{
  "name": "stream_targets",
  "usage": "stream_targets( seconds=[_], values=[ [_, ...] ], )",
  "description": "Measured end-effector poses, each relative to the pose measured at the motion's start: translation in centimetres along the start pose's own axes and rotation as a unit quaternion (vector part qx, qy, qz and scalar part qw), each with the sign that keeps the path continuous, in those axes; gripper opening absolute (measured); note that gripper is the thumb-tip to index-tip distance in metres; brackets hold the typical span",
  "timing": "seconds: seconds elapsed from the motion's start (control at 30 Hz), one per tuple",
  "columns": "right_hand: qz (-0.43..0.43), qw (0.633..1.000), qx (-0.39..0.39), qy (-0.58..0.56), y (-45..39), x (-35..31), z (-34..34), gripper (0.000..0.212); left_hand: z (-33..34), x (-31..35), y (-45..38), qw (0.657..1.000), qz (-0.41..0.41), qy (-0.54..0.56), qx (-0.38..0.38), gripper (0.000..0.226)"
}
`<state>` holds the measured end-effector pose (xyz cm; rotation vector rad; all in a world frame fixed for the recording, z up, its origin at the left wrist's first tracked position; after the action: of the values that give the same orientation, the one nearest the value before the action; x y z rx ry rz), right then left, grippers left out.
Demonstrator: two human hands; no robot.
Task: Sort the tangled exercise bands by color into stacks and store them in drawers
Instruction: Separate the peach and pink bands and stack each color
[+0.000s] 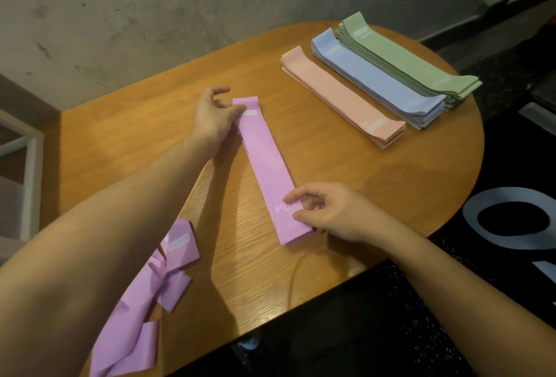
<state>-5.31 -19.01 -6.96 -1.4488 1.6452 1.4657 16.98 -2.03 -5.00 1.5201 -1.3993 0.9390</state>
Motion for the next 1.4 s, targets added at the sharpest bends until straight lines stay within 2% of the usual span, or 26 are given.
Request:
stream_targets(
  seconds=[0.3,0.53,0.8,0.97,1.1,1.4],
  values=[
    [-0.022,0.994,0.018,0.101,-0.4,0.1,0.4,0.023,0.7,-1.5,-0.4,0.999,-0.023,-0.025,-0.014,0.021],
    [-0.091,0.964,0.033,0.247,0.5,-1.1,0.5,0.024,0.2,-1.6,-0.9,0.999,-0.025,-0.034,-0.004,0.014],
    [-0.214,0.939,0.038,0.268,2.0,-2.3,0.5,0.018,0.3,-1.3,-1.5,0.999,-0.009,-0.04,0.013,0.009],
    [-0.237,0.928,0.056,0.283,2.1,-2.5,0.6,0.016,0.2,-1.5,-1.8,0.999,-0.011,-0.046,0.014,0.009],
    [-0.252,0.921,0.034,0.295,2.2,-2.0,1.0,0.027,0.1,-1.8,-1.9,0.999,-0.01,-0.044,0.021,0.006],
    [-0.275,0.912,0.097,0.288,2.2,-1.4,0.4,0.012,0.5,-1.6,-1.2,0.998,0.0,-0.059,0.009,0.005]
  ],
)
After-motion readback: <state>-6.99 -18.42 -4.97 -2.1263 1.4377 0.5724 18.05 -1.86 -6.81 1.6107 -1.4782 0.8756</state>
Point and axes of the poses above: each hand's wrist, its own y-axis away from the middle knuckle, its own z-axis out of the palm, x = y × z, the point moved 10 cm from there along -y, towards the middle knuckle, and after that the axes turned 3 degrees about z, right-handed, at the moved point
